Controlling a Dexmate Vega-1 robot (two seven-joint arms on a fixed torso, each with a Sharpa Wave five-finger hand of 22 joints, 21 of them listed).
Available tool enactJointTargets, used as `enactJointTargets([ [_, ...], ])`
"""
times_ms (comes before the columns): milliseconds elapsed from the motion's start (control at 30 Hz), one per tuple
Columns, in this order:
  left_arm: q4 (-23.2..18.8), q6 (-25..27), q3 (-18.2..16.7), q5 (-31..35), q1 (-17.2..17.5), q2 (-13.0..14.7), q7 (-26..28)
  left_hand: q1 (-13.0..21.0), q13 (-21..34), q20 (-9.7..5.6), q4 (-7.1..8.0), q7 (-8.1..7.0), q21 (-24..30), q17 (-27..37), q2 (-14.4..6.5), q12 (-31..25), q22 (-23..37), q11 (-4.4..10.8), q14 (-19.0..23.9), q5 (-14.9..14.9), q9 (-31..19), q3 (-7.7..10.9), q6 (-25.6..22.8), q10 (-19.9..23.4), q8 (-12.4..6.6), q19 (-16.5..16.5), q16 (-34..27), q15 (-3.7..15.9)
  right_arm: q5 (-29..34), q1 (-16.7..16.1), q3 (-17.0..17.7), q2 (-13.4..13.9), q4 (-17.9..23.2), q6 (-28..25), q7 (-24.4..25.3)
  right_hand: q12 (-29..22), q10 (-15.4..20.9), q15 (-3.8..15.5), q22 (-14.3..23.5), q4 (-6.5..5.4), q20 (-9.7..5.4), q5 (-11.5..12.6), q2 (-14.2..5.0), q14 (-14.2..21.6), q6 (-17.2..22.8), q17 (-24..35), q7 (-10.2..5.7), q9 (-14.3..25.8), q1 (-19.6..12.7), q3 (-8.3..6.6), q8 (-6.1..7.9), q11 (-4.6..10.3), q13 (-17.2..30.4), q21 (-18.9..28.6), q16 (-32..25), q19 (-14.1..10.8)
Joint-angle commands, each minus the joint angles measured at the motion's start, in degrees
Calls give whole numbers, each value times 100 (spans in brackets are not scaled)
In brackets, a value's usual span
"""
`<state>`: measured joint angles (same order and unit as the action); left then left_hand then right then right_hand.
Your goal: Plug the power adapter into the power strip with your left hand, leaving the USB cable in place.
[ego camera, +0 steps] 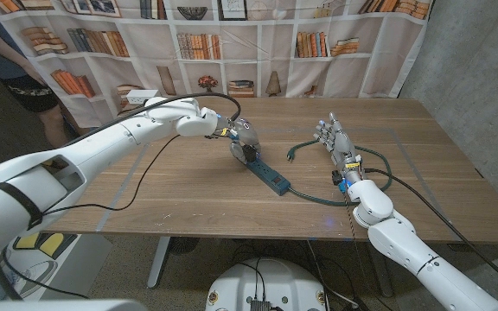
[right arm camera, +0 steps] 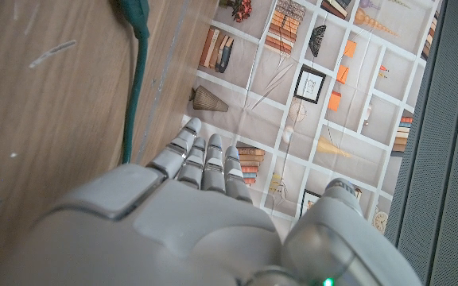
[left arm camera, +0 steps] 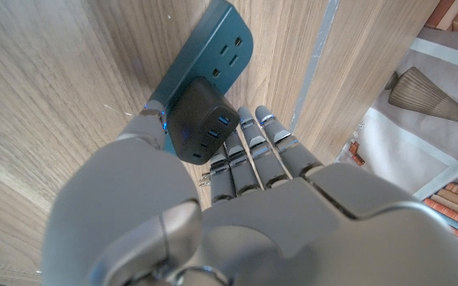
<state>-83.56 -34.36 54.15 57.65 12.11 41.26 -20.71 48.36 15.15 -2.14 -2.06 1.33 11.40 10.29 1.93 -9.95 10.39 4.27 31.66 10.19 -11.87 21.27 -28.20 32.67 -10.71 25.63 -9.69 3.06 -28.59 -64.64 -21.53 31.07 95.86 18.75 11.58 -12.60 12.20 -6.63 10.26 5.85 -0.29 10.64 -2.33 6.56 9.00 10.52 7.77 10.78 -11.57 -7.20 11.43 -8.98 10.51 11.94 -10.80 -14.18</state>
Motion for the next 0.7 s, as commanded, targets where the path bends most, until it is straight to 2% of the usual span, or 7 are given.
enactJointTargets([
  [33, -151, 85, -130, -59, 107, 110, 92, -70, -23, 32, 4, 18, -35, 17, -3, -13, 5, -50, -119, 38, -25, -47, 188, -151, 34, -92, -26, 44, 54, -2, -29, -24, 39, -14, 48, 22, 56, -26, 30, 24, 24, 42, -43, 56, 54, 25, 57, 13, 3, 18, -11, -24, 25, -9, 6, -42],
  [233, -274, 95, -251, -150, 185, 232, 89, -106, -36, 56, 19, 12, -34, 19, 7, -19, 5, -49, -192, 42, -27, -68, 241, -227, 20, -128, -26, 21, 141, -26, -51, -27, 120, -41, 128, 22, 58, -28, 30, 24, 26, 42, -44, 56, 50, 25, 52, 13, 2, 18, -13, -29, 25, -9, 7, -44],
  [300, -343, 104, -278, -115, 201, 279, 66, -164, -48, 117, 44, -4, -31, 23, 24, -21, 6, -45, -274, 44, -28, -103, 338, -308, 25, -163, -25, -18, 171, -31, -61, -41, 143, -50, 166, 23, 57, -26, 30, 25, 25, 42, -45, 58, 50, 25, 52, 13, 1, 18, -13, -23, 25, -9, 6, -44],
  [533, -506, 241, -581, -233, 403, 445, 429, -342, -82, 164, 109, -5, -40, 31, 124, -22, 7, -96, -484, 62, -31, -229, 535, -560, 14, -296, -31, -61, 248, 50, -117, -75, 94, -54, 154, 22, 60, -29, 31, 26, 27, 42, -47, 61, 58, 24, 47, 13, -2, 18, -10, -13, 26, -9, 6, -43],
  [700, -497, 300, -701, -380, 460, 446, 488, -409, -92, 196, 141, -1, -45, 36, 135, -33, 8, -119, -541, 73, -32, -265, 585, -620, 5, -350, -39, -105, 196, 74, -117, -76, 105, -121, 140, 23, 58, -29, 31, 27, 28, 42, -48, 62, 54, 24, 44, 13, -3, 19, -12, -11, 26, -9, 6, -44],
])
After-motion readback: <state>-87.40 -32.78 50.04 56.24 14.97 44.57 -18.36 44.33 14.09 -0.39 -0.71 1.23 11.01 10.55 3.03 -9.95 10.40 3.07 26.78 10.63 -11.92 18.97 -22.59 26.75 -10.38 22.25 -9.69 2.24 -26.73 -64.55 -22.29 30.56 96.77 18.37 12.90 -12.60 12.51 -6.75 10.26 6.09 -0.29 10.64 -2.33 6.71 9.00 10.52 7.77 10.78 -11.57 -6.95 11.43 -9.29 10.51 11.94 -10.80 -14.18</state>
